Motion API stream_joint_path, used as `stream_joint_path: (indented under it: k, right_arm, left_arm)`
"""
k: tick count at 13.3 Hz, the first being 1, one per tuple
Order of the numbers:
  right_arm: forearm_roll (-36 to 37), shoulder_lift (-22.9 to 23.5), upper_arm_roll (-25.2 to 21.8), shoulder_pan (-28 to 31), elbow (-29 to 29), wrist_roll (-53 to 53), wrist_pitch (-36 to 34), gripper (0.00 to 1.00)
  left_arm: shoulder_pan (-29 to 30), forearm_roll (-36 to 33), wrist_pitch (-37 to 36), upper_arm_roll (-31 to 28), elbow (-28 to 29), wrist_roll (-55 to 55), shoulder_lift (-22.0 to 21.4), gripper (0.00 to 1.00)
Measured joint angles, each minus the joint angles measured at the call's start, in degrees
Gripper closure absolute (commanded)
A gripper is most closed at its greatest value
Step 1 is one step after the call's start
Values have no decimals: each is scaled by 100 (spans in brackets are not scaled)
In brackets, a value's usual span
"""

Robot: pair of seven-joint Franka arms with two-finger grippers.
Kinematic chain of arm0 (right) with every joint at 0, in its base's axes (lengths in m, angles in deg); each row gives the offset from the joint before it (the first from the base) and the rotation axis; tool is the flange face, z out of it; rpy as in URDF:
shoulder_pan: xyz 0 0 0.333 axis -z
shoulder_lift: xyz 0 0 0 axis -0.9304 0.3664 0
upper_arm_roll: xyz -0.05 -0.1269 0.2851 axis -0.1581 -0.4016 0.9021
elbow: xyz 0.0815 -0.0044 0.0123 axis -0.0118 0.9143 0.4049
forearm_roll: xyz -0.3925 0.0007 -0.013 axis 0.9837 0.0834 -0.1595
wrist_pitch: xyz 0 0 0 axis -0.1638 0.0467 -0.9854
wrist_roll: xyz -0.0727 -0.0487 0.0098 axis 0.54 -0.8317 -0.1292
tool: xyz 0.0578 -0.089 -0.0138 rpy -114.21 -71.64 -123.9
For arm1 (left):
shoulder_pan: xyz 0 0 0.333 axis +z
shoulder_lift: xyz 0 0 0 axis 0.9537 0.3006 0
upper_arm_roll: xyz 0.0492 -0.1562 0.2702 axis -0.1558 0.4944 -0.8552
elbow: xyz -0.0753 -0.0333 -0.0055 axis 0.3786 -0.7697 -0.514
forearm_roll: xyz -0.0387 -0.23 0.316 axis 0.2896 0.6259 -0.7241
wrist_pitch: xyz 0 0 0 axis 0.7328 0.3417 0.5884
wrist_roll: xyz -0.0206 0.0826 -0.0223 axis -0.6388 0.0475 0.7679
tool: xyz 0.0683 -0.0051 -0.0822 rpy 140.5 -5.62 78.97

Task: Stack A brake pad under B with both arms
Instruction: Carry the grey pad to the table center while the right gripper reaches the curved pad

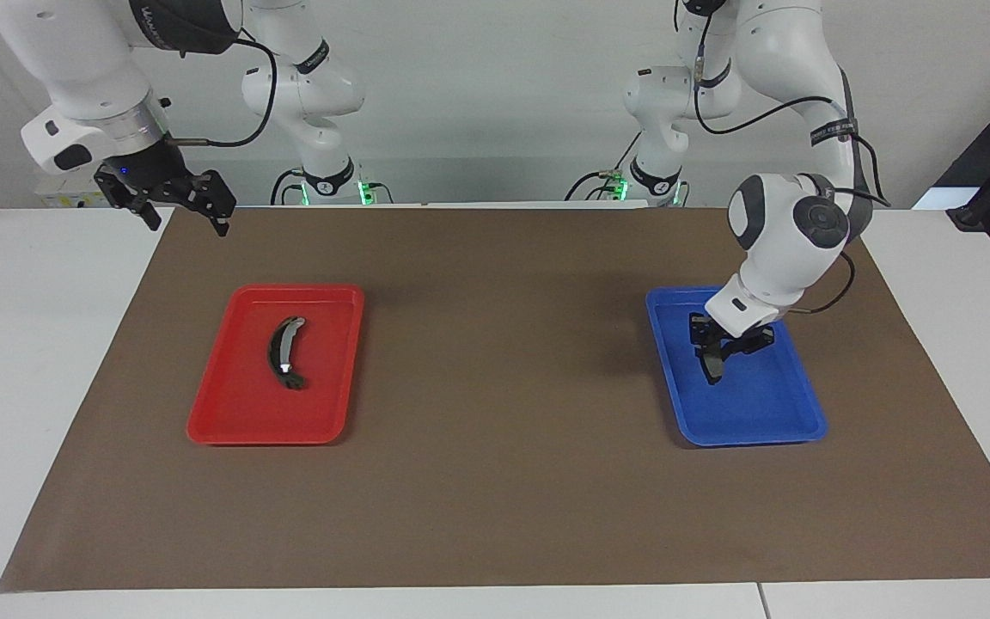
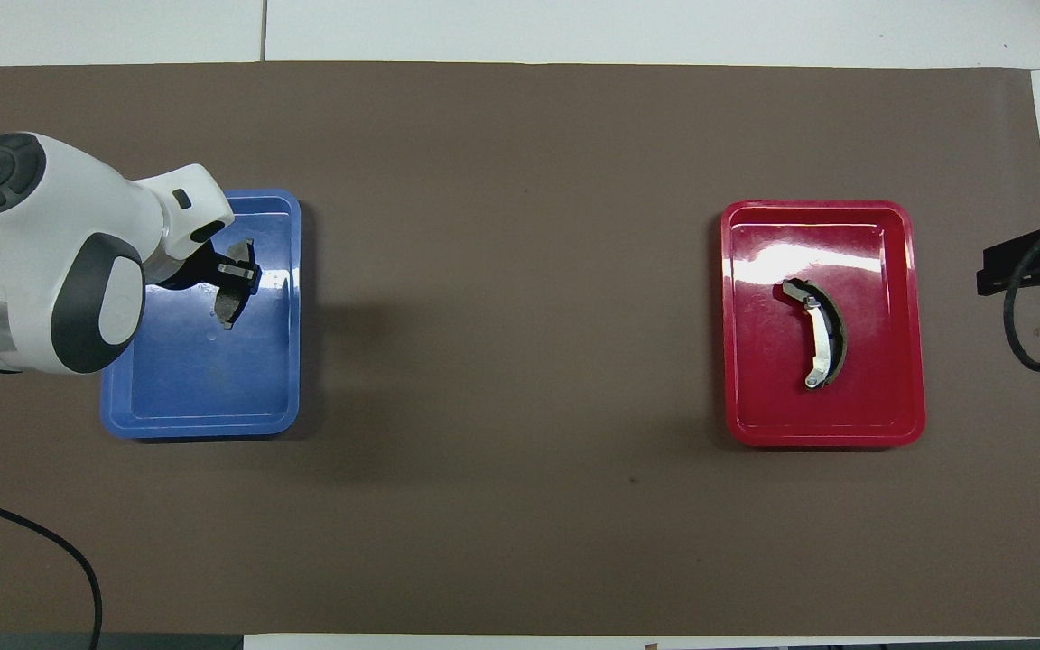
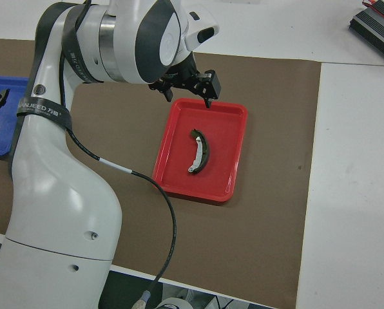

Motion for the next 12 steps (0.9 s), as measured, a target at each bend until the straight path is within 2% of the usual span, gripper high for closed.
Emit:
stream_joint_path:
  k: [3,5,9,10,12]
  right_arm:
    - [0,-12,0,0,68,0,26,0]
    - [-4,-127,1,-20,459,0,490,0]
    - [-15,-509,1,-79,2222,0,2211,0]
    - [-43,-475,2,-135,2575,0,2556,0]
    - [-90,-256,5,-251,2909,0,3112,0]
  left_arm:
    - [-864,18,40,11,-222,1357,-26,99]
    - [-1408,20,437,17,-105,2171,26,99]
    - [-2254,22,1228,17,-19,3273,339,99]
    - [-2394,22,1379,15,-21,3468,477,99]
    - [-2604,22,1642,15,-23,3834,718,99]
